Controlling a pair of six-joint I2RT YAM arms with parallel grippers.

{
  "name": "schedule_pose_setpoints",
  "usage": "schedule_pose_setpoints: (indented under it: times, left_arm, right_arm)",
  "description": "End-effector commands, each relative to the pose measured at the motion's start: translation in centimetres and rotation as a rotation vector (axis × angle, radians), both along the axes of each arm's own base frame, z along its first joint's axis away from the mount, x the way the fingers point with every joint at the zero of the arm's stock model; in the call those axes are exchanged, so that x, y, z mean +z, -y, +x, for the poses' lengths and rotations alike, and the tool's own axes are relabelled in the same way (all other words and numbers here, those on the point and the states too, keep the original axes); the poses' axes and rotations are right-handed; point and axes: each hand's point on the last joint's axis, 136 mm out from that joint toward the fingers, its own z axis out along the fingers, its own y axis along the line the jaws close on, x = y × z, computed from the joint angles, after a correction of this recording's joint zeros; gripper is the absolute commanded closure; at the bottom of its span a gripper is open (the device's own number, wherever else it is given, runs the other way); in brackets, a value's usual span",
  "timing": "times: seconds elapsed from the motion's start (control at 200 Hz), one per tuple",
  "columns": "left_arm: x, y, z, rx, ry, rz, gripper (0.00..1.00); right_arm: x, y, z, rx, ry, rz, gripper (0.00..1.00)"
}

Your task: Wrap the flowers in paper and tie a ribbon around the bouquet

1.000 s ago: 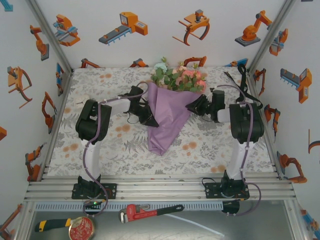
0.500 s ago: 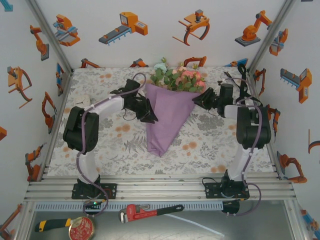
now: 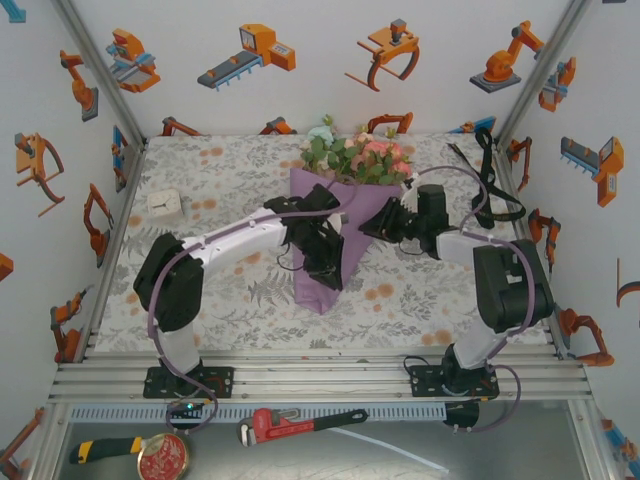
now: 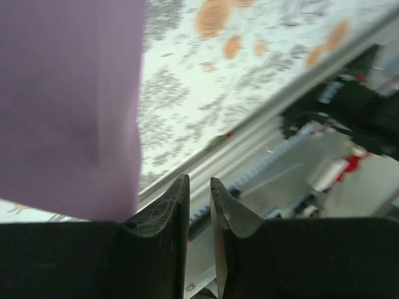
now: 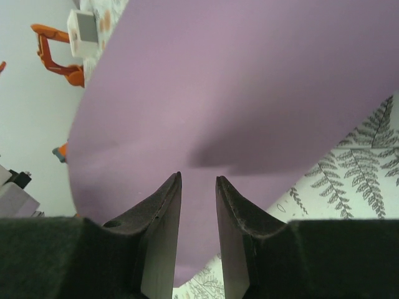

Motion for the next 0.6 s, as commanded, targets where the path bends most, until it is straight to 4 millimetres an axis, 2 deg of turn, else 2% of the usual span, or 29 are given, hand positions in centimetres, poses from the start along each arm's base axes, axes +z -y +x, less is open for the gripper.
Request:
schedule_pose_setpoints:
  times: [0.0, 0.085, 0.165, 0.285, 0.355, 0.461, 0.591]
  left_arm:
    - [-2.8, -4.5, 2.4, 0.053, 0.138, 0.265, 0.76]
    - [-2.5, -3.9, 3.7, 0.110, 0.176, 0.194, 0.76]
    - [-2.7, -3.3, 3.9, 0.147, 0.167, 0.118, 0.76]
    - [-5.6, -4.5, 2.7, 0.205, 0.066, 0.100, 0.79]
    - [-7.1, -5.2, 1.7, 0.229, 0.027, 0.091, 0.80]
    - [-8.8, -6.4, 0.6, 0.261, -0.010, 0.087, 0.80]
    - [-10.2, -7.2, 0.4, 0.276, -0.036, 0.077, 0.80]
  right_arm:
    - [0.2, -0.4, -0.4, 0.035, 0.034, -0.012, 0.69]
    - [0.3, -0.4, -1.2, 0.049, 0.038, -0.032, 0.69]
    - [0.3, -0.3, -2.2, 0.062, 0.038, -0.049, 0.69]
    - [-0.4, 0.0, -4.0, 0.083, 0.007, -0.081, 0.69]
    - [0.1, -0.2, -5.0, 0.089, 0.013, -0.082, 0.68]
    - [0.6, -1.2, -6.5, 0.082, 0.000, -0.051, 0.68]
    - [1.4, -4.0, -9.8, 0.129, -0.032, 0.001, 0.68]
